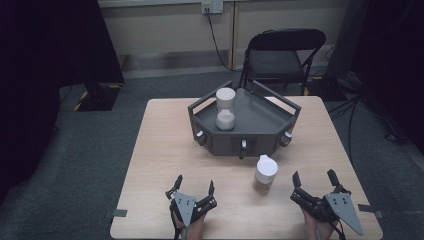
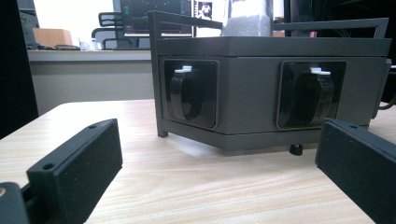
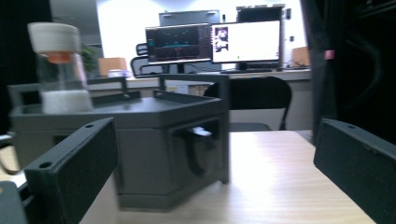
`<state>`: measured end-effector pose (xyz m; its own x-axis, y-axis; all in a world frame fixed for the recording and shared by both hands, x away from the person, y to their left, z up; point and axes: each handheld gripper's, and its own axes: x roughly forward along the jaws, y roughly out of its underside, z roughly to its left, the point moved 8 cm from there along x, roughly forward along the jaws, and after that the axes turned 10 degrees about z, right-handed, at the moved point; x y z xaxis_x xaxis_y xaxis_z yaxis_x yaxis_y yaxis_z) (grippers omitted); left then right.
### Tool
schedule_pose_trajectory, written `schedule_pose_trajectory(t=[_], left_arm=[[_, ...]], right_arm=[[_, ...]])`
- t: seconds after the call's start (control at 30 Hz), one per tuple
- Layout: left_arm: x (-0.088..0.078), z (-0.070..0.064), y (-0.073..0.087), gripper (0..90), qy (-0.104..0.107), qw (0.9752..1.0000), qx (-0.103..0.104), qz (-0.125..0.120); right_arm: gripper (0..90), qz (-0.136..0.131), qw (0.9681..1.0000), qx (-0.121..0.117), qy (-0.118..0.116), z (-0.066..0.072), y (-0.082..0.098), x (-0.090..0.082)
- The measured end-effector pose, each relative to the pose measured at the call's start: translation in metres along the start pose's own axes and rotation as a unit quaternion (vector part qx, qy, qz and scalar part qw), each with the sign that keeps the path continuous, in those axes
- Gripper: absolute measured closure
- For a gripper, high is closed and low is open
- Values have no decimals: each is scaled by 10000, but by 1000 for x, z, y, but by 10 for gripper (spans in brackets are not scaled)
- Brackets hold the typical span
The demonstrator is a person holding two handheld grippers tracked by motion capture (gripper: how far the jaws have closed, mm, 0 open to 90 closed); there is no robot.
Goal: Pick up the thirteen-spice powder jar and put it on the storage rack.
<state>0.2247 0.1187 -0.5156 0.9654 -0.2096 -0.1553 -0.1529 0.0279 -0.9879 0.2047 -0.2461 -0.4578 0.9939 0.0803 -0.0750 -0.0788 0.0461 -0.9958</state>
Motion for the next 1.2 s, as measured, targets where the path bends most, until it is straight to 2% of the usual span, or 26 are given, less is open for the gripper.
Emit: schedule_pose_trajectory(t=[0.23, 0.37, 0.47, 0.63, 0.8, 1.2], left_arm=[[0, -1, 0, 0, -34, 10000, -5, -2], [0, -1, 0, 0, -32, 10000, -7, -1], [0, -1, 0, 0, -33, 10000, -5, -3], [0, 0, 0, 0, -32, 10000, -4, -3], [0, -1, 0, 0, -32, 10000, -5, -2], [0, -1, 0, 0, -32, 10000, -6, -2]], right_arm=[[0, -46, 9992, -144, -372, 17, -14, 9], [2, 40, 9978, -242, -611, 27, -20, 15], [9, 158, 9964, -359, -749, 36, -19, 23], [23, 311, 9946, -418, -896, 48, -11, 31], [29, 492, 9930, -497, -948, 55, -4, 37], [106, 787, 9912, -432, -972, 58, 14, 46]])
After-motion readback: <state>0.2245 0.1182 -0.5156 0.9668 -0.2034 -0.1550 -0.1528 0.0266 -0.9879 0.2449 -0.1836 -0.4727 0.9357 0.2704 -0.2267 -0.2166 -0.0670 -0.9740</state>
